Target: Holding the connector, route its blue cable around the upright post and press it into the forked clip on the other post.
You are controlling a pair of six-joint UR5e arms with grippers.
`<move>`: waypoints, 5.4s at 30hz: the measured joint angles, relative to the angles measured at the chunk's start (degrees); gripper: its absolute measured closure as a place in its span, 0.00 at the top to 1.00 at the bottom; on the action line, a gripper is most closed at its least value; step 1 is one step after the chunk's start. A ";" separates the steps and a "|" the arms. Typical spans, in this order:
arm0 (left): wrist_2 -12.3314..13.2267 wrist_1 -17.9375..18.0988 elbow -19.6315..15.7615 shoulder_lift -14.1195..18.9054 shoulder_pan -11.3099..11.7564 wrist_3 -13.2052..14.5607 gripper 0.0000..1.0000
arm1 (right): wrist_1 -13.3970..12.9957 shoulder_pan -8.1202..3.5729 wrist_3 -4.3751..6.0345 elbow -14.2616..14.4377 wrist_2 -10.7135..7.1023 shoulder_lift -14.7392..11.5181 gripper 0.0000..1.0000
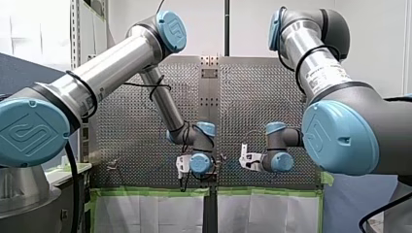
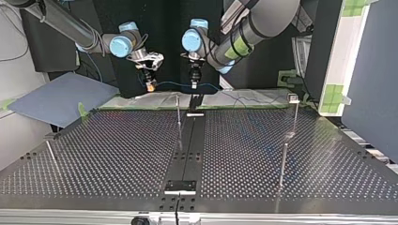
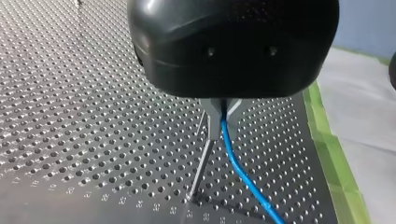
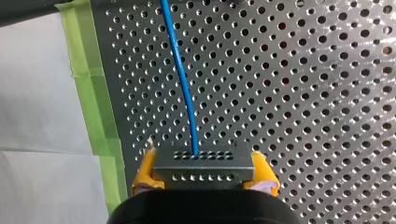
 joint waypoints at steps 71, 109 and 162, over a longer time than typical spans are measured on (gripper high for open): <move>3.61 -5.05 8.34 -4.75 0.90 -3.21 0.00 | 0.21 -3.63 0.17 -2.42 1.66 0.03 0.00; 8.20 -7.40 11.15 -5.41 3.35 -5.33 0.00 | -0.09 -3.17 -0.40 -2.68 2.02 0.03 0.00; 11.46 -13.87 15.41 -6.88 5.24 -3.83 1.00 | 1.33 -3.30 -0.47 -4.62 3.31 0.03 0.00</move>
